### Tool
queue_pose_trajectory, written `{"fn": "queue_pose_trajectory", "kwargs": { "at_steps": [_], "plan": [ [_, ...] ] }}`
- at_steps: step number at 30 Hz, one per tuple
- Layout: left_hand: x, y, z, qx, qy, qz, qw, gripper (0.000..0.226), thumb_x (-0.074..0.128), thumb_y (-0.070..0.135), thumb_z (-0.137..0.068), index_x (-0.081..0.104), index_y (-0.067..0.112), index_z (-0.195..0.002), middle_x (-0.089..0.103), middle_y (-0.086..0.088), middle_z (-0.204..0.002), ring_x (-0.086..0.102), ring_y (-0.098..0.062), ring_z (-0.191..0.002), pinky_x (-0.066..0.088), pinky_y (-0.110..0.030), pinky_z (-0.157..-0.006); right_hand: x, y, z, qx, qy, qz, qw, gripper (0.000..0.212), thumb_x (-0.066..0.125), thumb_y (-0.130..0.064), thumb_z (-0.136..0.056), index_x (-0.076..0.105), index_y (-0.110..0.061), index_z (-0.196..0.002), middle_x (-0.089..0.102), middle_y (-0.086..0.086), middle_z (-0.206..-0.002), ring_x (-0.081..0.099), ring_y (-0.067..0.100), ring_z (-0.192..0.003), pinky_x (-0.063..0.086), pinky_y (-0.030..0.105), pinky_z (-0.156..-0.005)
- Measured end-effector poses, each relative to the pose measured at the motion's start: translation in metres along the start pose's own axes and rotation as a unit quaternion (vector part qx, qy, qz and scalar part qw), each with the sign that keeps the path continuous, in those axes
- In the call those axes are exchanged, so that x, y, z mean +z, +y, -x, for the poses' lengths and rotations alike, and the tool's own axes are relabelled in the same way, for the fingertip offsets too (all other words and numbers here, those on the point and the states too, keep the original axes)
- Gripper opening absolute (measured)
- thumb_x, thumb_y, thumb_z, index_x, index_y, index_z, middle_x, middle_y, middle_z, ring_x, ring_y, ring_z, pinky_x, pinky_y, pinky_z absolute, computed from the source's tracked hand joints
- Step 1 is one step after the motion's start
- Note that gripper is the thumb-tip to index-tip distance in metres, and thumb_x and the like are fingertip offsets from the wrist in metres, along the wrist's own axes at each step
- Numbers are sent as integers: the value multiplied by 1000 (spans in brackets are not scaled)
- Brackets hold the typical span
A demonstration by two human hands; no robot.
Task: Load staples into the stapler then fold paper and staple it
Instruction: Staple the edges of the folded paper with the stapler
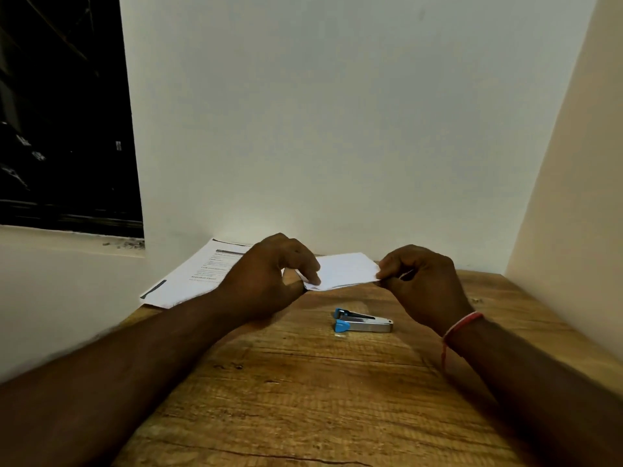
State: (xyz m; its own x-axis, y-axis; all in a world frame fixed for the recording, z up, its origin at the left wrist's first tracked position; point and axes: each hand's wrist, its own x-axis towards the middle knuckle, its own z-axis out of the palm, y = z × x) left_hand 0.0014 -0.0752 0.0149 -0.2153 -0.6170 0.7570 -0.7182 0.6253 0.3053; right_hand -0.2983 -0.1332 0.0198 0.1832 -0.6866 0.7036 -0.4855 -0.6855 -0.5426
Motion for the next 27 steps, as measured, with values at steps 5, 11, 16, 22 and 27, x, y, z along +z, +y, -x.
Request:
{"fn": "queue_pose_trajectory", "kwargs": {
  "at_steps": [5, 11, 16, 22, 27],
  "plan": [
    [8, 6, 8, -41, -71, 27, 996, 27, 96, 22, -77, 87, 42, -95, 75, 23, -132, 64, -2, -126, 54, -36, -106, 8, 9, 0, 58, -10, -2, 998, 27, 95, 5, -74, 83, -18, -72, 79, -9, -90, 73, -4, -87, 53, 4, -73],
    [3, 9, -2, -211, -66, 139, 965, 35, 86, 72, -79, 86, 42, -97, 65, 22, -153, 65, -1, -136, 51, -37, -118, 8, 13, 1, 27, 15, -30, 999, 21, 95, 6, -74, 82, -10, -77, 78, -3, -95, 74, -1, -87, 56, 8, -76],
    [2, 3, -2, -283, -78, 249, 923, 7, 86, 21, -98, 89, 15, -99, 89, -5, -100, 83, -27, -108, 68, -30, -93, 13, 11, 3, -17, -8, -60, 998, 26, 94, 7, -74, 81, -15, -73, 79, -4, -92, 75, 4, -86, 58, 12, -78],
    [2, 5, -2, -313, -96, 286, 900, 14, 83, 19, -100, 89, 14, -112, 88, 2, -113, 78, 2, -93, 56, -9, -72, 14, 5, 4, -47, 46, -127, 990, 18, 90, 12, -76, 79, -2, -77, 81, 6, -94, 77, 10, -87, 61, 19, -81],
    [-2, 3, -4, -324, -51, 358, 874, 18, 90, 4, -90, 89, 9, -107, 88, -10, -112, 82, -16, -104, 65, -24, -85, 13, -5, 6, 0, 19, -141, 990, 27, 90, 4, -82, 85, -16, -99, 83, -2, -95, 80, 12, -90, 66, 28, -88]
  ]
}}
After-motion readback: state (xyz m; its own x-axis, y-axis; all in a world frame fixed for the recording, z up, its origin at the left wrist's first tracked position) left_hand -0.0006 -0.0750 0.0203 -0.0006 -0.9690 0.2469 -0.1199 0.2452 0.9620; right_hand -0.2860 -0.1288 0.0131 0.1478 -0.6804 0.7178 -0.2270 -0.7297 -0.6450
